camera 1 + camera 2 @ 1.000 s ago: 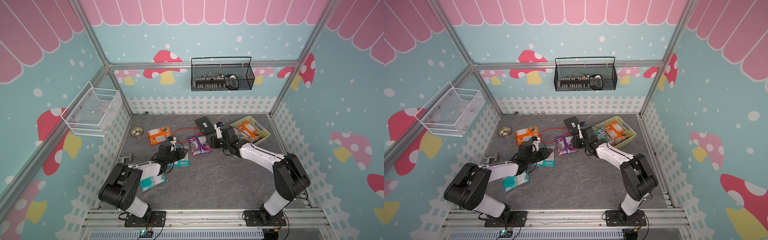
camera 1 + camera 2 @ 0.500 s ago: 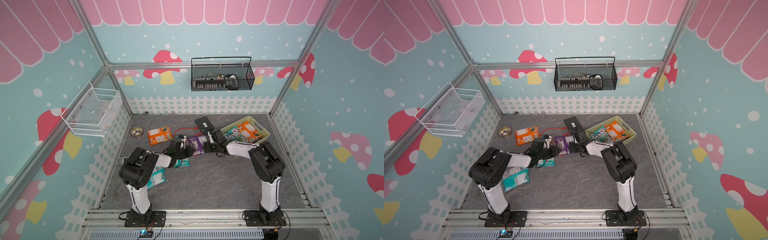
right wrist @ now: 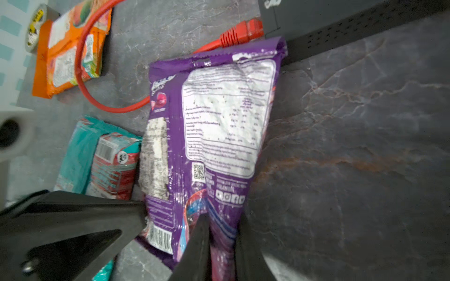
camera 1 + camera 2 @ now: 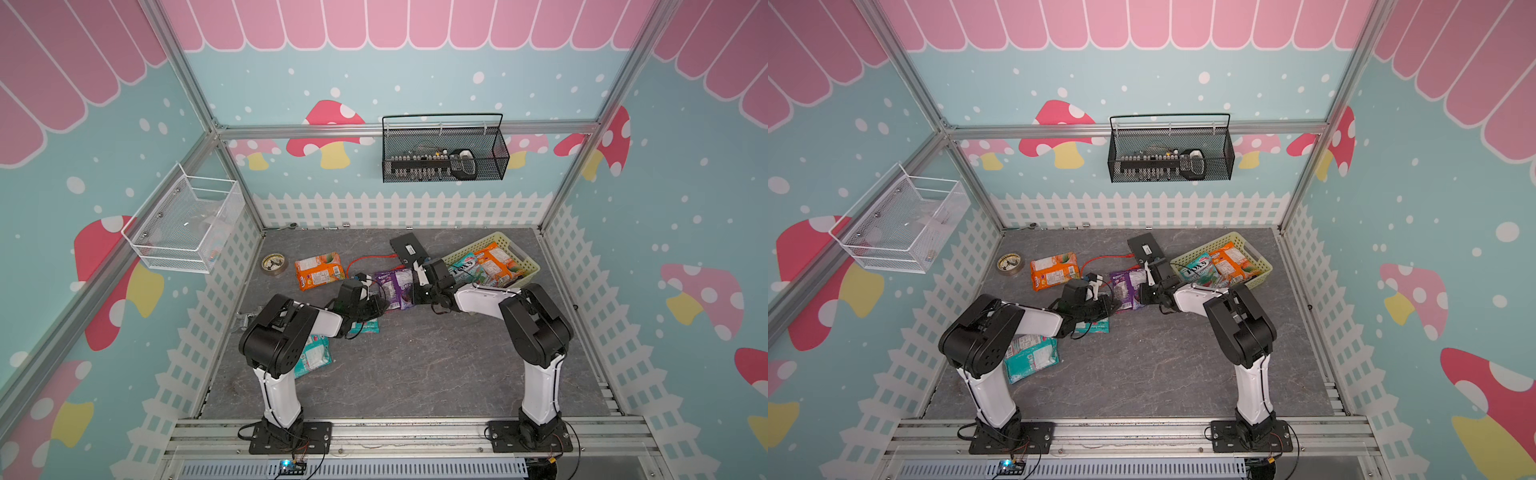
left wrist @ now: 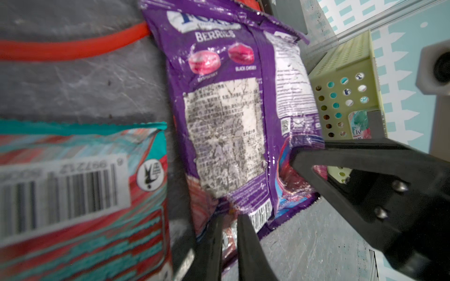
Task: Put the candies in the basket
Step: Pick up the candy at the center of the board, then place the candy in the basket.
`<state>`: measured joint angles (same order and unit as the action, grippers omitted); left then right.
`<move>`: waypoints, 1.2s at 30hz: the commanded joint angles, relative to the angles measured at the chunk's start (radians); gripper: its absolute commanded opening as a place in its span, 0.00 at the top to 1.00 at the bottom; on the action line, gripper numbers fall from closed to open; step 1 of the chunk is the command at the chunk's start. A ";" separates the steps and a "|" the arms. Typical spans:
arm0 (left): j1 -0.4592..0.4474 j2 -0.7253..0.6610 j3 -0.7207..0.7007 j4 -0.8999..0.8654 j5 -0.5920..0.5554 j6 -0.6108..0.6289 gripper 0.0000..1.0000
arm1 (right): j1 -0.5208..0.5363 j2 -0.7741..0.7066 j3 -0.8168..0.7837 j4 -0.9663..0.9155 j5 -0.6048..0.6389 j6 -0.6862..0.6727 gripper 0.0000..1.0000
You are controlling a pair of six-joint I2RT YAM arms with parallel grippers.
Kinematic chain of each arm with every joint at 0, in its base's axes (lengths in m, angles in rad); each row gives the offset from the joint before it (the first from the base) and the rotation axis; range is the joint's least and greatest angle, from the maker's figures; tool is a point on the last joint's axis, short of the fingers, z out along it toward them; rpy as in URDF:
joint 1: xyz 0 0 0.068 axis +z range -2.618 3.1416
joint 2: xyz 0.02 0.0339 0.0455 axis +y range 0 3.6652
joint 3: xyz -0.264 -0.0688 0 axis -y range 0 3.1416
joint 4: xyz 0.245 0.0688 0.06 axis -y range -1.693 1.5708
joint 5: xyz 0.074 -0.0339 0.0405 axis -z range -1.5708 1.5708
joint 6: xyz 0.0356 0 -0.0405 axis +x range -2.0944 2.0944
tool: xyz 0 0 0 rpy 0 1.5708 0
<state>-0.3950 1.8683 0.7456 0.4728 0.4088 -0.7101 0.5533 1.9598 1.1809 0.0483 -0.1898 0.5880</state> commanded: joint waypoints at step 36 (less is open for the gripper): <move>-0.071 -0.692 -0.181 -0.197 -0.028 0.078 0.48 | -0.444 -0.458 0.204 -0.599 -0.068 -0.805 1.00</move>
<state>-0.4625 1.1927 0.5713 0.3092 0.4091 -0.6640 0.1455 1.5188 1.3479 -0.5388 -0.1875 -0.1043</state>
